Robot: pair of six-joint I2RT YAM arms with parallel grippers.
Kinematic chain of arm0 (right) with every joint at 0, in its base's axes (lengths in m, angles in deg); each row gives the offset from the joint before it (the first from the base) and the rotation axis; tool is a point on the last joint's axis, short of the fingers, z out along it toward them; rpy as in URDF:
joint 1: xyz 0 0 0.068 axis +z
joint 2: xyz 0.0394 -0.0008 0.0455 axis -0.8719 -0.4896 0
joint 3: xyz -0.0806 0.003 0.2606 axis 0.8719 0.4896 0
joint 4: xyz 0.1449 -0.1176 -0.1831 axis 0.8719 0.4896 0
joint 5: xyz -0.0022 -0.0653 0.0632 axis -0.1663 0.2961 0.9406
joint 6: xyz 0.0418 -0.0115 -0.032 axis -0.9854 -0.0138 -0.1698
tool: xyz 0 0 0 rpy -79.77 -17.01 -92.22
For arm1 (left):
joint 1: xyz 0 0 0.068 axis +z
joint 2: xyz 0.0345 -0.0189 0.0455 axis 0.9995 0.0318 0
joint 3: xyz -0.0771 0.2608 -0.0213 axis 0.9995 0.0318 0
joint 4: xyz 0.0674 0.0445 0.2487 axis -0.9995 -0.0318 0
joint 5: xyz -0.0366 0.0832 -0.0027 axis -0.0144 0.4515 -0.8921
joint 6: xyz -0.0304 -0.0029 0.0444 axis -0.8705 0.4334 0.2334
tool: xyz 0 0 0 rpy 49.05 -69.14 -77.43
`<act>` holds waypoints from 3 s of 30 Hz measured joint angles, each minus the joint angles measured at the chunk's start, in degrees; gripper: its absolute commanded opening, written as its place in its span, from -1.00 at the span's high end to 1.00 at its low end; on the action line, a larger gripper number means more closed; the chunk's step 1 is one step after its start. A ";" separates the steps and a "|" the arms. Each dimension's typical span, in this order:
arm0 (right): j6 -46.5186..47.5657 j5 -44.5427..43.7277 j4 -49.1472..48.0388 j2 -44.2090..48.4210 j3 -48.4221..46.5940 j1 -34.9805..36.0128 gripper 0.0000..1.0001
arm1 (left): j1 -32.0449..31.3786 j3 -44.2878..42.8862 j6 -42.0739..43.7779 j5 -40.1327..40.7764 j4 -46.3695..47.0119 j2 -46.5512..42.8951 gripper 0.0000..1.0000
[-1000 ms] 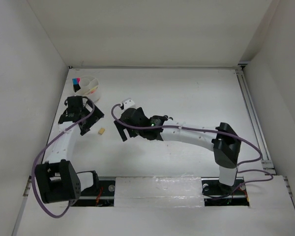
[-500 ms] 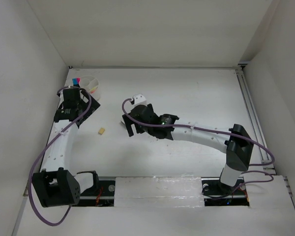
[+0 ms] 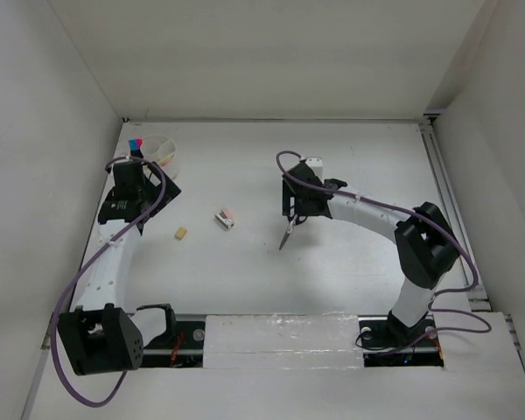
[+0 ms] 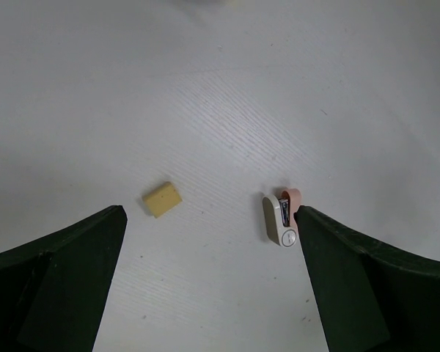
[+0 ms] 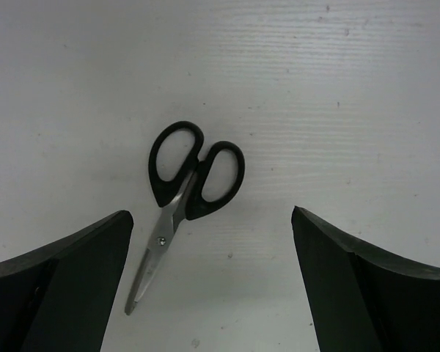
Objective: Sort the stationery into containers
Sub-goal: Pick up the stationery from the center of the board.
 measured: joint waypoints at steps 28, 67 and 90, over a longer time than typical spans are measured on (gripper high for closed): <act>13.25 22.56 -6.58 -28.48 -39.67 23.85 -0.81 | 4.92 -5.88 -12.70 18.56 -7.28 -1.49 -1.00; 24.74 27.06 5.97 -54.77 -74.75 21.86 -0.47 | 4.90 -0.44 -6.75 1.38 -2.45 -19.80 -1.00; 26.49 24.79 2.03 -55.25 -73.46 22.60 -0.15 | 4.90 -0.39 -4.46 -0.31 -2.29 -20.74 -1.00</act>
